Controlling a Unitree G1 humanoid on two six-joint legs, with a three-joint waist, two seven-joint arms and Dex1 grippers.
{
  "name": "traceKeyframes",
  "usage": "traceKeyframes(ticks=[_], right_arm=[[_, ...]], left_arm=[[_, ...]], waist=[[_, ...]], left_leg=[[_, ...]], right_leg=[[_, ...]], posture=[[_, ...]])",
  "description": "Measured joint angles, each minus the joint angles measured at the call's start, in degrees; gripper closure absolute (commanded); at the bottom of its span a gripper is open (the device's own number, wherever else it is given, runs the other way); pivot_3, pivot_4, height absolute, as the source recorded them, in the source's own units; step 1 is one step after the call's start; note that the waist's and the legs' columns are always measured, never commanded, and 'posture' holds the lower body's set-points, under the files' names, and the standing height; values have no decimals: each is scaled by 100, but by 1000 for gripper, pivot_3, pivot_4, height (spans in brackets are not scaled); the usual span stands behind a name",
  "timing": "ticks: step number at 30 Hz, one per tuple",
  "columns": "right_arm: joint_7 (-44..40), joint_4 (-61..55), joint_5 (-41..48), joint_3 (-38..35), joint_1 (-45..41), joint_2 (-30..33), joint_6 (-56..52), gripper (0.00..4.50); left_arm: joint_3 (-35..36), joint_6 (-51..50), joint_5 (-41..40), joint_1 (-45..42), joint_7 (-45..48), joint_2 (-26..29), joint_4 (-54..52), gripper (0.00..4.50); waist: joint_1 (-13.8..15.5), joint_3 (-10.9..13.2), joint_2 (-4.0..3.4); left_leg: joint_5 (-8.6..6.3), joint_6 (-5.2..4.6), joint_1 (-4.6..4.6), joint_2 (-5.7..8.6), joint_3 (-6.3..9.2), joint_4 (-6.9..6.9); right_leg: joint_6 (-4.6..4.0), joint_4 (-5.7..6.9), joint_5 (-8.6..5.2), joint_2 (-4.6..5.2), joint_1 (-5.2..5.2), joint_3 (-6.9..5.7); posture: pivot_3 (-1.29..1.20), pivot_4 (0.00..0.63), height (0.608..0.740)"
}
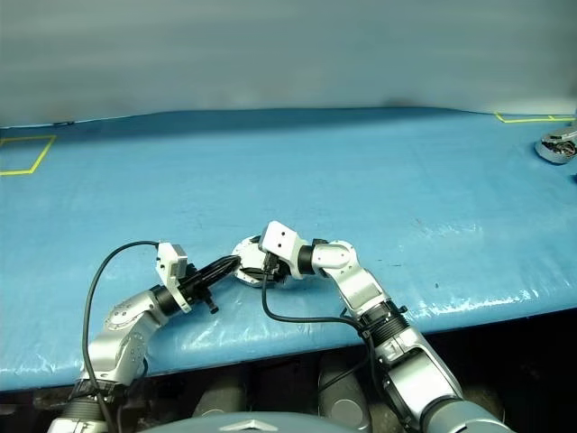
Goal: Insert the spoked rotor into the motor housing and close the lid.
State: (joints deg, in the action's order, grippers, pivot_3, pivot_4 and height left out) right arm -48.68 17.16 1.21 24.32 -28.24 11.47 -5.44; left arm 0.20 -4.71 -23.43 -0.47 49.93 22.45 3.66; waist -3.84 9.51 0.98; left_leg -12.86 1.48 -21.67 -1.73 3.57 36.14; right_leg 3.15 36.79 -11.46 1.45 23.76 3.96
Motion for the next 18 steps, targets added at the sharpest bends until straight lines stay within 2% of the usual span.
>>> traceKeyframes(ticks=[15, 18], right_arm=[[0, -37, 48, -29, 12, 3, -129, 1474], [-13, -100, 97, -78, 7, 4, -245, 444]], left_arm=[[2, 166, 223, 124, -164, 8, 44, 4500], [4, 185, 211, 136, -159, -13, 37, 4500]], waist=[[3, -13, -13], [9, -13, -13]], left_leg=[[-1, 2, 0, 1, -2, -1], [-1, 2, -1, 2, -2, -11]], right_leg=[[1, -12, -1, 6, 4, 1], [1, -22, -1, 6, 2, 0]], posture=[[0, 150, 740], [0, 150, 740]])
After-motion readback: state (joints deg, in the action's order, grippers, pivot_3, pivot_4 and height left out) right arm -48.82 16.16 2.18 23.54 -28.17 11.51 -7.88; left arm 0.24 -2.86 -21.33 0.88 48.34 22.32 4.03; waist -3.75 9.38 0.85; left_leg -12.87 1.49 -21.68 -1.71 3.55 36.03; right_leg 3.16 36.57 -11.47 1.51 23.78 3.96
